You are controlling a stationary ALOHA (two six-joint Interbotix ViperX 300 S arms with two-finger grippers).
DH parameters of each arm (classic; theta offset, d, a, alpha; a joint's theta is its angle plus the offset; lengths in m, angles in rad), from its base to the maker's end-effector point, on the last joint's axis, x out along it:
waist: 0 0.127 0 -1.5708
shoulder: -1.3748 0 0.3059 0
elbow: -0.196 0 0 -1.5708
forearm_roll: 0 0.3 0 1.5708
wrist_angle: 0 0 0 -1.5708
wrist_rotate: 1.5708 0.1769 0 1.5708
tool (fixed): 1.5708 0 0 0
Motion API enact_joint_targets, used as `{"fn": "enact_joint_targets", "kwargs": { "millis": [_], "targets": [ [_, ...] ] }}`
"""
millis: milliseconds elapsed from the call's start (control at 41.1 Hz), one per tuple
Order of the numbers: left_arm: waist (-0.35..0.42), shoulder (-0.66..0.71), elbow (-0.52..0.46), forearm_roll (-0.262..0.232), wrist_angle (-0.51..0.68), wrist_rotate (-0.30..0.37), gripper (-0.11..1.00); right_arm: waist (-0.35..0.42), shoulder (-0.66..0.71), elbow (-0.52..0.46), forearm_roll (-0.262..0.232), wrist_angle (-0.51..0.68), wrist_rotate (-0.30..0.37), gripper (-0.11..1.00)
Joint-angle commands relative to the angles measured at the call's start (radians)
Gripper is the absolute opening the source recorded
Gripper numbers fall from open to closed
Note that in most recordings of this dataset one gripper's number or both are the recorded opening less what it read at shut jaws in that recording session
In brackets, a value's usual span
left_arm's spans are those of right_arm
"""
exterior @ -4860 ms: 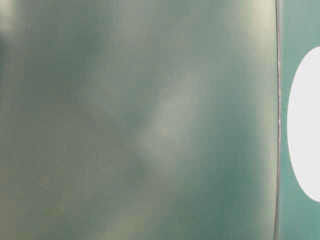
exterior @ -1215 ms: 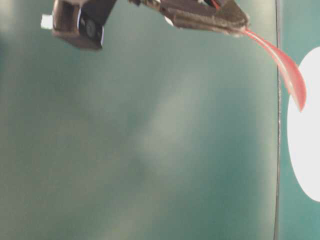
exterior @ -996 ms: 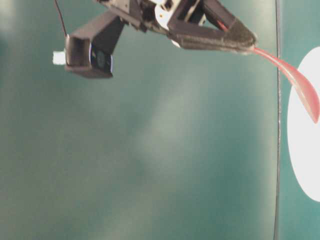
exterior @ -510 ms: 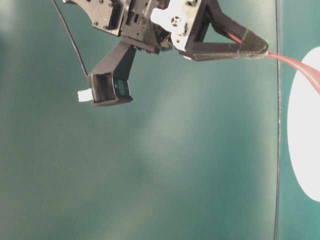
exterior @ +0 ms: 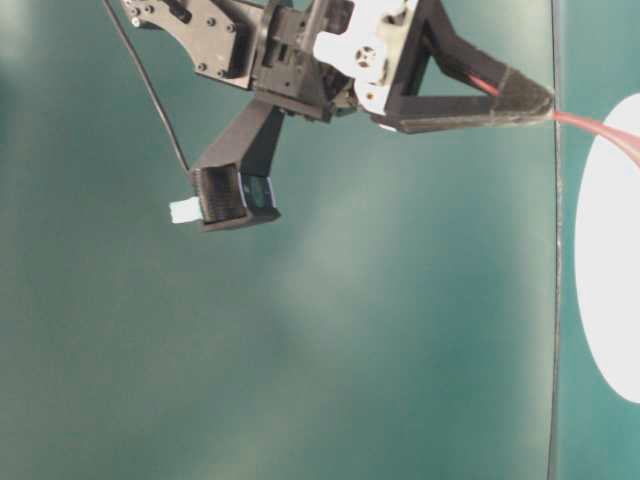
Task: Scoop the yellow hexagonal prism block from the bowl with a spoon using the right arm.
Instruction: 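Move the spoon over the white bowl and lower its bowl inside, then push the spoon tip under the yellow hexagonal block in the bowl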
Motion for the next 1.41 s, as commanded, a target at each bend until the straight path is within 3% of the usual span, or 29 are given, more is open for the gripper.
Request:
{"fn": "enact_joint_targets", "kwargs": {
  "millis": [0, 243, 1385],
  "targets": [
    [0.003, 0.005, -0.017, 0.003, -0.011, 0.002, 0.08, 0.003, -0.005, -0.026, -0.002, 0.0, 0.002, 0.24],
    [0.002, 0.005, -0.017, 0.003, -0.009, 0.002, 0.08, 0.005, 0.032, -0.026, -0.003, -0.018, -0.006, 0.24],
    [0.002, -0.005, -0.018, 0.003, -0.005, 0.002, 0.08, 0.031, 0.064, 0.006, -0.005, -0.353, -0.015, 0.24]
  ]
}}
